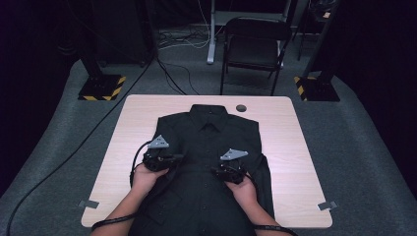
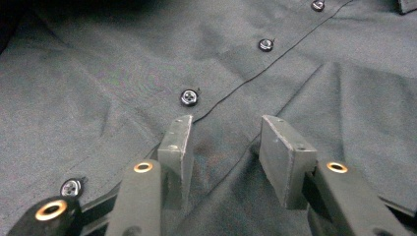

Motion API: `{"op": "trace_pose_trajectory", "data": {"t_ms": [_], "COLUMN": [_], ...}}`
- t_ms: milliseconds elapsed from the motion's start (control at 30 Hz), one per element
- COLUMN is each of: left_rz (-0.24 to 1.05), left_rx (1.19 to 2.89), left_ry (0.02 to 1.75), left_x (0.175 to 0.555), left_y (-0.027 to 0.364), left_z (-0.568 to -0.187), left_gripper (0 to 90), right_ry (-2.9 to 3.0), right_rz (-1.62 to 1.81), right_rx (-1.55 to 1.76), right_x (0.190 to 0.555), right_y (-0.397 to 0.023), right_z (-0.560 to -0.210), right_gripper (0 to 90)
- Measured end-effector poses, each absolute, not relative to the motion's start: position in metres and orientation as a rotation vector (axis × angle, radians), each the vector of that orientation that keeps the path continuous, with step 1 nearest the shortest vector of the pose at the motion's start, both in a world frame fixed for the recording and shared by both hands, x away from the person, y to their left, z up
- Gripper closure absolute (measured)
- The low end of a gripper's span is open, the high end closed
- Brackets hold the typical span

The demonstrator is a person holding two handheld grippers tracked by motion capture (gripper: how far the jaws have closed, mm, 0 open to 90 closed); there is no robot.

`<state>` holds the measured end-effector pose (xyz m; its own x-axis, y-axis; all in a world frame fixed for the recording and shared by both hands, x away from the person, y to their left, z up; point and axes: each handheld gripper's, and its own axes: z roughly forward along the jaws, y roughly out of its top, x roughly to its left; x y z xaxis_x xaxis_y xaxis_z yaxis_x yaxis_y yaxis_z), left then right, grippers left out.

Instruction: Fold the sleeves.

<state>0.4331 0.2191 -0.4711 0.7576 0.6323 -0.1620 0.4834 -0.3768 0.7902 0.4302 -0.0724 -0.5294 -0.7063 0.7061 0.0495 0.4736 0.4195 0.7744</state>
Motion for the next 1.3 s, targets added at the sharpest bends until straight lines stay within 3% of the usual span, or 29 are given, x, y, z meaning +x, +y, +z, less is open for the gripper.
{"op": "trace_pose_trajectory", "data": {"t_ms": [1033, 1233, 1300], "left_rz": [0.246, 0.277, 0.291], "left_rx": [2.182, 2.204, 2.209], "left_ry": [0.855, 0.839, 0.826], "left_x": [0.438, 0.437, 0.435], "left_y": [0.185, 0.183, 0.182], "left_z": [-0.513, -0.518, -0.520], "left_gripper": [86.8, 83.0, 75.3], "right_ry": [2.393, 2.393, 2.394], "right_rz": [1.164, 1.162, 1.161], "right_rx": [1.022, 1.018, 1.017], "right_x": [0.430, 0.430, 0.430], "right_y": [-0.072, -0.072, -0.072], "right_z": [-0.529, -0.529, -0.529], "right_gripper": [56.1, 55.9, 55.7]}}
